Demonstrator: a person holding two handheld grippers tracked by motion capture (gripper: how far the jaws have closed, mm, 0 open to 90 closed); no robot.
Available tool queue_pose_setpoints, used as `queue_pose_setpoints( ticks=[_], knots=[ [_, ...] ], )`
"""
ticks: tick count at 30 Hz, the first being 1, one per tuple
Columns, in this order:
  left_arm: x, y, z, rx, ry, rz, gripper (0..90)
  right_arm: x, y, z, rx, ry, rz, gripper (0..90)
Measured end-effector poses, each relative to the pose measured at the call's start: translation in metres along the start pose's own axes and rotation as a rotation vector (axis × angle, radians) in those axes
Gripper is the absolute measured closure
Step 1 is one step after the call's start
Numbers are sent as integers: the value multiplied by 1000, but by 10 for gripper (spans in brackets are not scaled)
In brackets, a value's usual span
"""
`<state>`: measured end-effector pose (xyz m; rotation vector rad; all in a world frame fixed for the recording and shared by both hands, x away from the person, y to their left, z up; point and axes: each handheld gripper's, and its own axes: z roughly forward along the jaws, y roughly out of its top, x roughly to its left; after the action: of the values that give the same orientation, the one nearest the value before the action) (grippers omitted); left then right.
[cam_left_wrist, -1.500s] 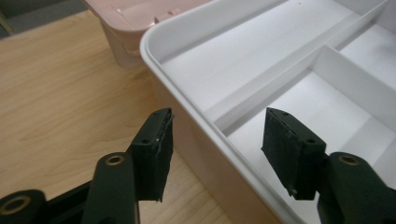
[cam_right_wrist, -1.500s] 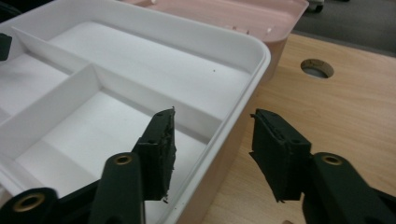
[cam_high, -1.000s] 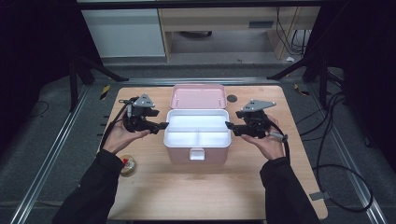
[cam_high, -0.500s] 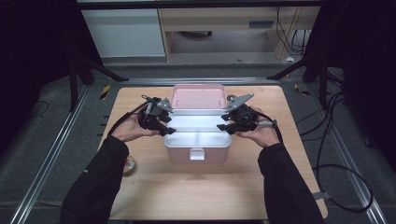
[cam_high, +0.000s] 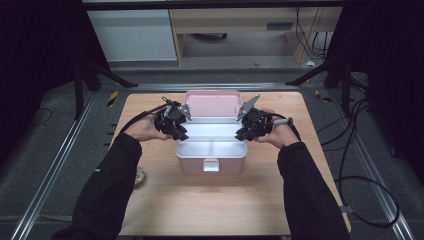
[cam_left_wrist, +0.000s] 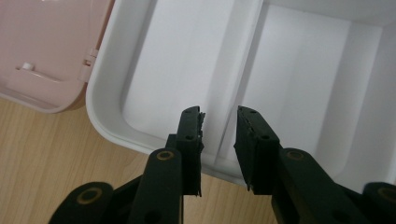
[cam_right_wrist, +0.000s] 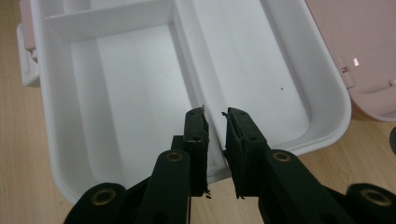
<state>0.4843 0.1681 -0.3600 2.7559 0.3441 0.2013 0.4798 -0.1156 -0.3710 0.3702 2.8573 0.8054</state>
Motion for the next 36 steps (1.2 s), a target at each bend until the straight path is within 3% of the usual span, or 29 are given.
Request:
queue_pose_setpoints(
  ticks=[9,20,29,36],
  knots=[
    [6,5,13,62,-75,51,824,-7,8,8,72,54,-15,826],
    [13,3,14,46,-128,56,841,-11,14,15,131,92,-29,831],
    [13,5,13,58,-129,78,851,-10,21,19,189,98,-56,846],
    [11,11,4,69,-102,98,861,-10,22,11,157,96,-68,859]
  ],
)
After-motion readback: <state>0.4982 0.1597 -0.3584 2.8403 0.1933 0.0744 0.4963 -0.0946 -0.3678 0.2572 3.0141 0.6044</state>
